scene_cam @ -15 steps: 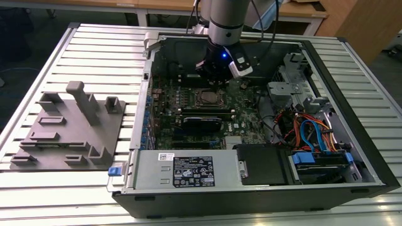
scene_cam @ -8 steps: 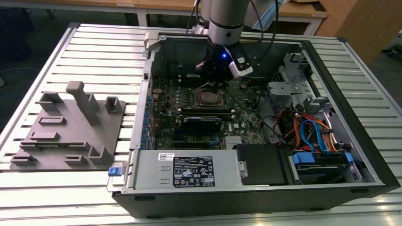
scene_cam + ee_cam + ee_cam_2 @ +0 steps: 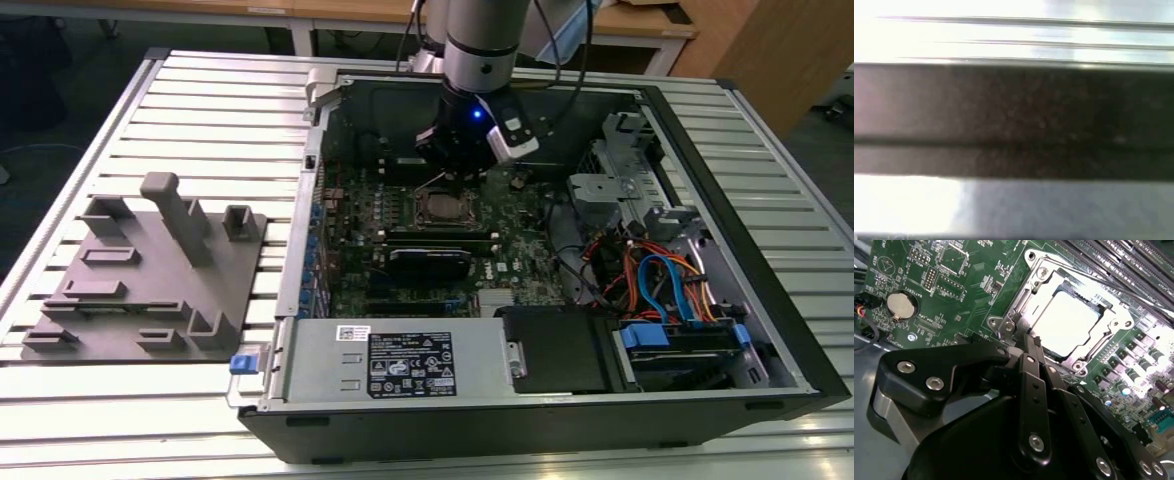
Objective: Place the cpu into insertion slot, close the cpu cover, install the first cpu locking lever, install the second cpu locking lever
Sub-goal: 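Install the first cpu locking lever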
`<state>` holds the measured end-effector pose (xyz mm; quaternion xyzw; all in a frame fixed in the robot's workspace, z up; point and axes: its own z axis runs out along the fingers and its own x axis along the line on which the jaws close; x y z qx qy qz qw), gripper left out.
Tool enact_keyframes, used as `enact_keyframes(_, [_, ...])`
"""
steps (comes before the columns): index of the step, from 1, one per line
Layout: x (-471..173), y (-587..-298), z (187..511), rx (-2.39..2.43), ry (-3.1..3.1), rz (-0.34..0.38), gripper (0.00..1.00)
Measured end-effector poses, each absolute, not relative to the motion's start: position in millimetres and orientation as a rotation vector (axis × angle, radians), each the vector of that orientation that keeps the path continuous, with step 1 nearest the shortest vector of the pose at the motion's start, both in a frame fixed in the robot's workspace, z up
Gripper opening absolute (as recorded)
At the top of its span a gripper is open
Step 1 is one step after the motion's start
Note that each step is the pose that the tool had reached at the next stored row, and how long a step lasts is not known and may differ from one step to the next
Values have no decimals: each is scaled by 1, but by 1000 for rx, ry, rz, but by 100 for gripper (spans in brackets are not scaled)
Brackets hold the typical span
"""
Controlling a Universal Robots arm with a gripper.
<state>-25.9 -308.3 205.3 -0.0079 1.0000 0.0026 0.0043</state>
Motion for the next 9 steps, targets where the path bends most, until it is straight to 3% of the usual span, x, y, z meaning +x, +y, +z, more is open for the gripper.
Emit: enact_keyframes(9, [-30, -314, 206, -25, 3133, 8, 11])
